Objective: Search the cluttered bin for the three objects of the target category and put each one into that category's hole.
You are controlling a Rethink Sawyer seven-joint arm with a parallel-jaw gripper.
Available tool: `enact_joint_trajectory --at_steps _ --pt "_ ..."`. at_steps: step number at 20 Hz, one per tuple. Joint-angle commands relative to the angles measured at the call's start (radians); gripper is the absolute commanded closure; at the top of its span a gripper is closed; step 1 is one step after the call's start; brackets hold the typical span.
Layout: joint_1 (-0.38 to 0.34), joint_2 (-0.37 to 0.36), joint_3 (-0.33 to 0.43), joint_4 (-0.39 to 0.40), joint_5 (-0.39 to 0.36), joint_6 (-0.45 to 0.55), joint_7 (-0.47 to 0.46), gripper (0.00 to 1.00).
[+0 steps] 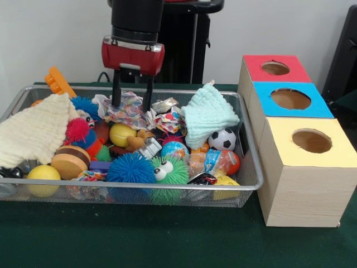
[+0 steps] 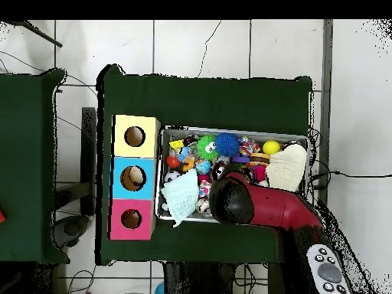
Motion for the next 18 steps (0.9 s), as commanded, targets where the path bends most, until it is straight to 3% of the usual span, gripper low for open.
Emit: enact_joint_trajectory --at_steps 1,18 --pt "0.017 0.096 0.008 -0.054 -0.027 0.001 0.087 0.00" --pt "-0.004 0.168 0.019 -0.063 -0.021 -0.065 0.097 0.00"
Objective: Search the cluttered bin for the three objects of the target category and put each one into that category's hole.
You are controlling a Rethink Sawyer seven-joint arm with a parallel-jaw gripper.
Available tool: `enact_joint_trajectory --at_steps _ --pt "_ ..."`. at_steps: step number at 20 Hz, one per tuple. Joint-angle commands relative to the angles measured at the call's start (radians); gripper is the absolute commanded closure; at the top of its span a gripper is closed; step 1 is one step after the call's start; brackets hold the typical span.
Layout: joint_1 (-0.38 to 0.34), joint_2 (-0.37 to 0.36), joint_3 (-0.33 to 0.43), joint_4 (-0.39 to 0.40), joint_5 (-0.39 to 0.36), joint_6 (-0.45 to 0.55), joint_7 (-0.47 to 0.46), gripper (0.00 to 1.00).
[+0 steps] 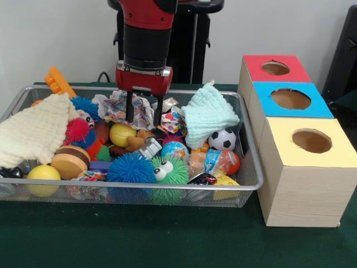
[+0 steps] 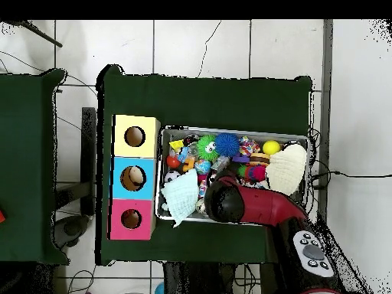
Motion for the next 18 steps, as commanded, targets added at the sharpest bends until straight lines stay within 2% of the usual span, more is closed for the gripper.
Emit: enact_joint_trajectory --at_steps 1,18 --pt "-0.023 0.054 0.035 -0.054 -0.020 -0.065 0.098 0.00" --pt "0.007 0.135 -0.001 -0.090 -0.012 -0.134 0.121 0.00"
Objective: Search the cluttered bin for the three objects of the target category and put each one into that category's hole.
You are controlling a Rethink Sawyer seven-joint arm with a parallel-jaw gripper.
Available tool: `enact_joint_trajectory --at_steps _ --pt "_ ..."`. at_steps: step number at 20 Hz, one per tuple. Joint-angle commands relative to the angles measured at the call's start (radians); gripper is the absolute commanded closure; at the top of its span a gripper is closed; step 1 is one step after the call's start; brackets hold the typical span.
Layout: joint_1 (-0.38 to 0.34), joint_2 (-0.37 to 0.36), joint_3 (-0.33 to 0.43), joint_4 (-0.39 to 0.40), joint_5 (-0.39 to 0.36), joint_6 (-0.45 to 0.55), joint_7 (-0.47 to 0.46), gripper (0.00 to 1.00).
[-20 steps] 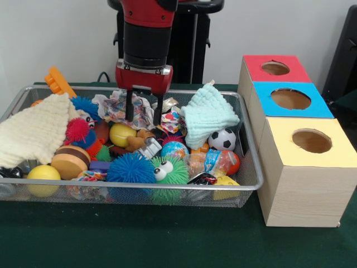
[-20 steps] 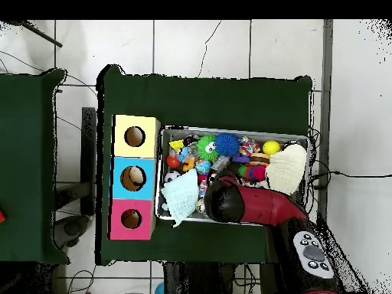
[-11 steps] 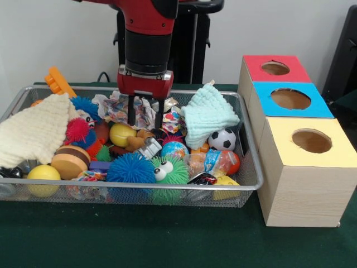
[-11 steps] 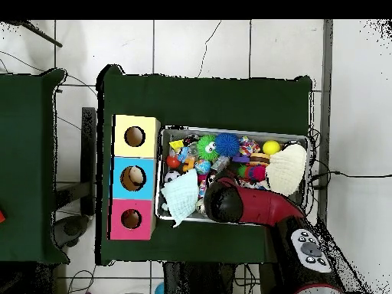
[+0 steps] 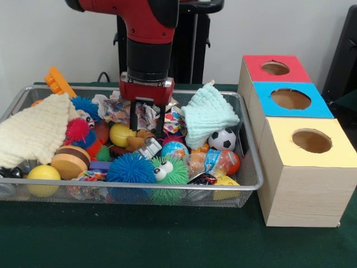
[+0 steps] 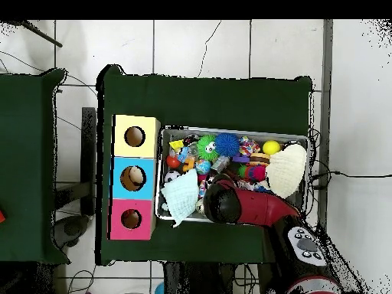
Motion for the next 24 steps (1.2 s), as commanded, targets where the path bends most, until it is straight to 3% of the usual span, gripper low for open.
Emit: enact_joint_trajectory --at_steps 1,24 --pt "0.006 0.072 0.005 -0.093 -0.012 -0.080 0.121 0.00" --pt "0.005 0.154 -0.005 -0.129 -0.005 -0.146 0.118 0.00"
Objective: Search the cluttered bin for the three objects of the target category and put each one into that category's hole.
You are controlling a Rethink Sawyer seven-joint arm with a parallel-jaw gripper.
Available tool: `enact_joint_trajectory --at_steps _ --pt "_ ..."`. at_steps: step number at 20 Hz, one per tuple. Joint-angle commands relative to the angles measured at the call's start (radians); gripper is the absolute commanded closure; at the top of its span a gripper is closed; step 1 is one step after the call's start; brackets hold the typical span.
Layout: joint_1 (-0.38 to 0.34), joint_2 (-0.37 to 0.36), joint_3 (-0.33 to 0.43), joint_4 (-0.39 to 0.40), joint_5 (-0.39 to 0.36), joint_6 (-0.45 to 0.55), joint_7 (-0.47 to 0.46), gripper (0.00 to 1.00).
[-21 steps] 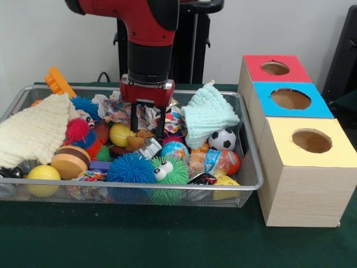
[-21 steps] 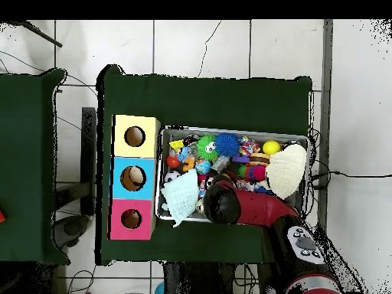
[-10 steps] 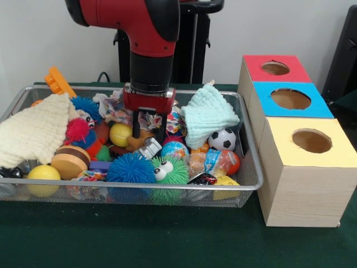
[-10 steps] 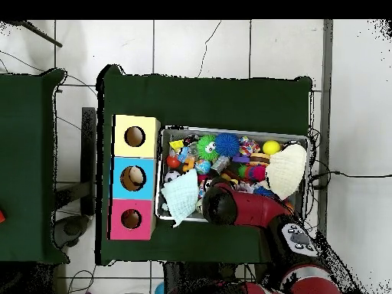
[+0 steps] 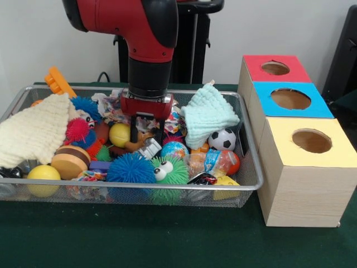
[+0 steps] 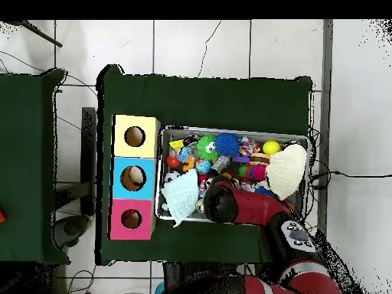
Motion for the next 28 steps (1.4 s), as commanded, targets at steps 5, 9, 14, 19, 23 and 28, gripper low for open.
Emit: enact_joint_trajectory --at_steps 5,9,14,19,23,28 --pt "-0.012 0.062 0.024 -0.097 -0.011 -0.071 0.115 0.00" --pt "-0.013 0.081 0.021 -0.107 -0.012 -0.089 0.118 0.00" --pt "-0.012 0.091 0.020 -0.114 -0.023 -0.087 0.105 0.00" --pt "-0.021 0.087 0.029 -0.106 -0.031 -0.093 0.097 1.00" --pt "-0.009 0.086 0.022 -0.117 -0.036 -0.083 0.082 1.00" --pt "-0.019 0.050 0.037 -0.095 -0.026 -0.046 0.081 1.00"
